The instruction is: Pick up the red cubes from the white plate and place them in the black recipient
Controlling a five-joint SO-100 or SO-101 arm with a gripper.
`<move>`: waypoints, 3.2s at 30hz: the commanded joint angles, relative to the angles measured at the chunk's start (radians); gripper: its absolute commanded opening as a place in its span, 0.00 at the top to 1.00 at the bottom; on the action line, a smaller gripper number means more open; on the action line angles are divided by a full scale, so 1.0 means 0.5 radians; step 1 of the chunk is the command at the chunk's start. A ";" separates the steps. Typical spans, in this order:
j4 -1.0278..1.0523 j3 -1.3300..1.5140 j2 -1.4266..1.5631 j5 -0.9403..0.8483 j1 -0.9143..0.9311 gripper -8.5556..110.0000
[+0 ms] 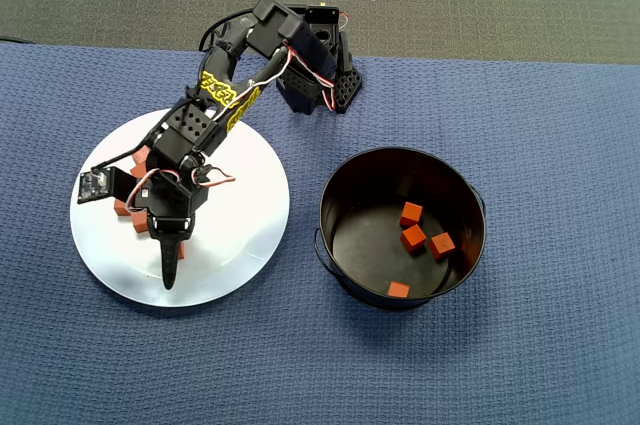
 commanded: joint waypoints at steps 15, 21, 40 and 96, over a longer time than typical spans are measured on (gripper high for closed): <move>-0.126 0.150 0.436 0.172 0.031 0.93; 0.156 0.276 0.963 0.374 -0.067 0.93; 0.383 0.635 1.770 1.209 -1.899 0.66; -0.212 0.549 0.522 -0.788 0.193 0.53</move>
